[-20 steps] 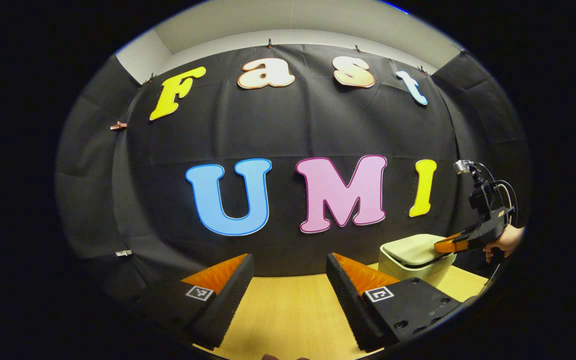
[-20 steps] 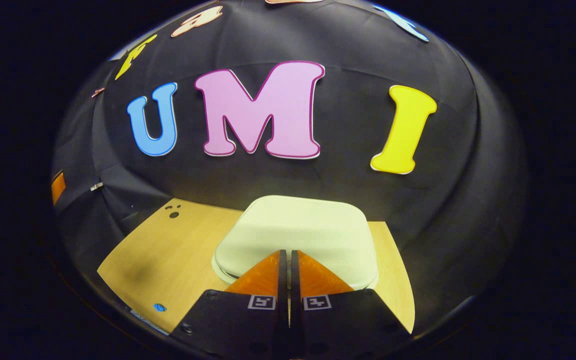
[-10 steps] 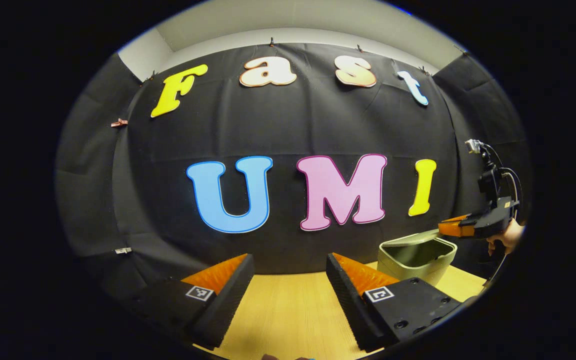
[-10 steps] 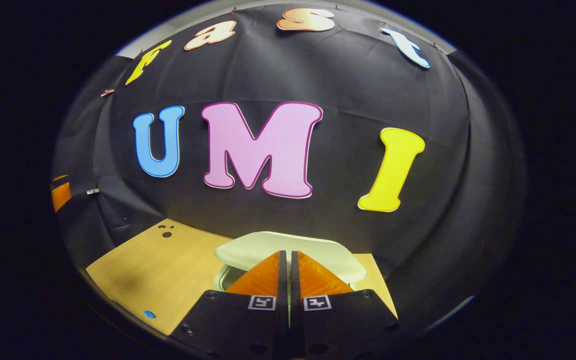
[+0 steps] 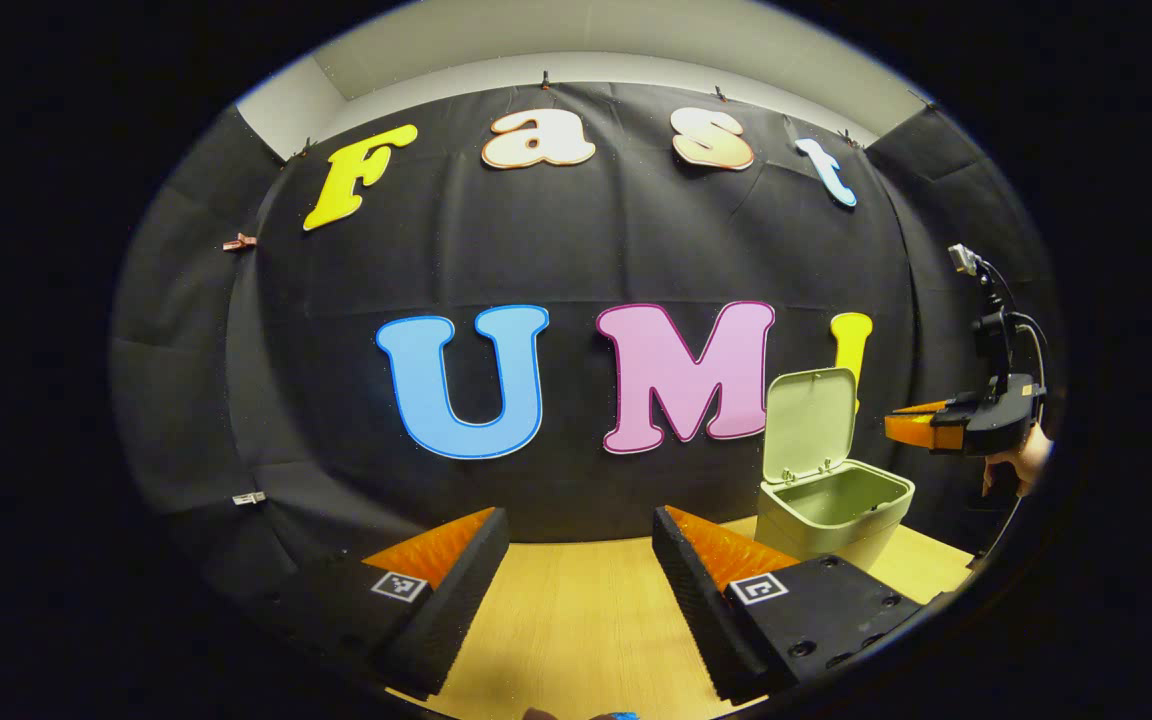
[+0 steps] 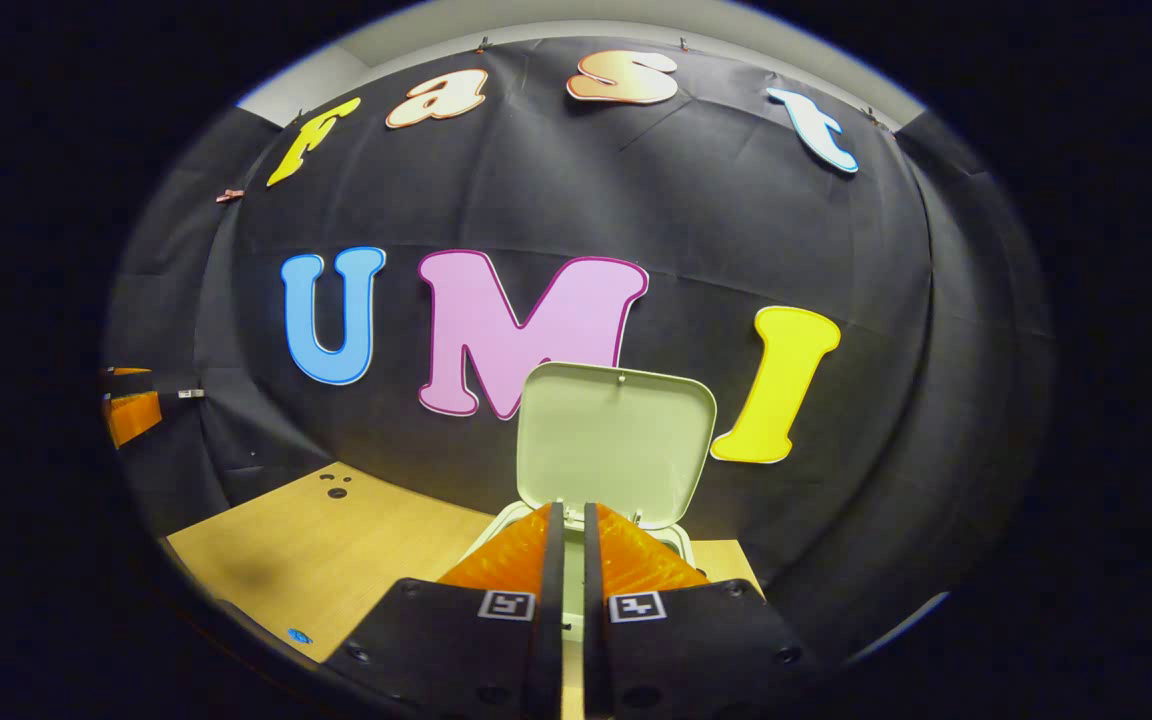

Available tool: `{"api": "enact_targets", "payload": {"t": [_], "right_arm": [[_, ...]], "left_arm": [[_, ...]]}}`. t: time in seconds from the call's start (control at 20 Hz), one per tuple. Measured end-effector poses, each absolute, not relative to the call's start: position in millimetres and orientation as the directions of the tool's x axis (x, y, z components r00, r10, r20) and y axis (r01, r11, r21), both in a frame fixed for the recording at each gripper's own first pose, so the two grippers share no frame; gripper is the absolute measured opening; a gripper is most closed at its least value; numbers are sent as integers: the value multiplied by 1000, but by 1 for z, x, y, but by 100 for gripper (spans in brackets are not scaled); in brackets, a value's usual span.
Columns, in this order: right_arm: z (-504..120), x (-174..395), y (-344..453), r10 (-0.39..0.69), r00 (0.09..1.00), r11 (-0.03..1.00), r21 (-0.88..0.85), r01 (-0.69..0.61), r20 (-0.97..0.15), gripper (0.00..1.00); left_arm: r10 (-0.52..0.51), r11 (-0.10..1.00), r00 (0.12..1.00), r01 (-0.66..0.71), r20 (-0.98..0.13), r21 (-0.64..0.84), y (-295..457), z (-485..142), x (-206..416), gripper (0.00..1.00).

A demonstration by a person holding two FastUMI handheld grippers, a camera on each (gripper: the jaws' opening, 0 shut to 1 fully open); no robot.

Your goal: Press the lid of the desktop garbage bin to open it, pick up the crumpled paper on the desktop and throw it into the bin, then pick up the pop can on the desktop and drop it into the bin, and finally close the garbage bin lid.

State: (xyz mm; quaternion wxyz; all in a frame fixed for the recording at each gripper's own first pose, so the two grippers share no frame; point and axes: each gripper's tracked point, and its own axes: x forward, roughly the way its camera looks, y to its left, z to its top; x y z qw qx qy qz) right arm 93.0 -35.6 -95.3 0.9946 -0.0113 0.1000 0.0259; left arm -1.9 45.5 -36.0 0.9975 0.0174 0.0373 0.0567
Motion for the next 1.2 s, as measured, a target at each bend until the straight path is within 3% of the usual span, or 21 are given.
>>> {"api": "enact_targets", "payload": {"t": [0.1,0.15,0.25,0.4,0.5,0.95,1.2], "right_arm": [[-94,89,-30,70,978,996,-33,-77,-195,27],[-92,87,-27,77,979,995,-45,-87,-190,42],[-88,81,-21,91,980,993,-62,-103,-175,61],[-82,72,-14,97,983,991,-77,-111,-158,69],[-82,65,-9,104,982,988,-94,-120,-156,84],[-84,35,-4,99,981,993,-48,-108,-166,87],[-93,16,-3,85,977,994,-56,-98,-198,87]], "left_arm": [[111,993,990,-108,-84,40,49,-40,-2,94],[108,994,990,-105,-94,42,50,-44,-3,94],[95,995,986,-90,-136,45,50,-62,-3,94],[51,999,977,-48,-206,18,44,-101,-10,94],[14,1000,969,-15,-245,-3,37,-129,-15,94],[-45,999,879,43,-474,-14,26,-276,-50,92],[-111,994,801,92,-589,-61,6,-345,-71,87]]}}
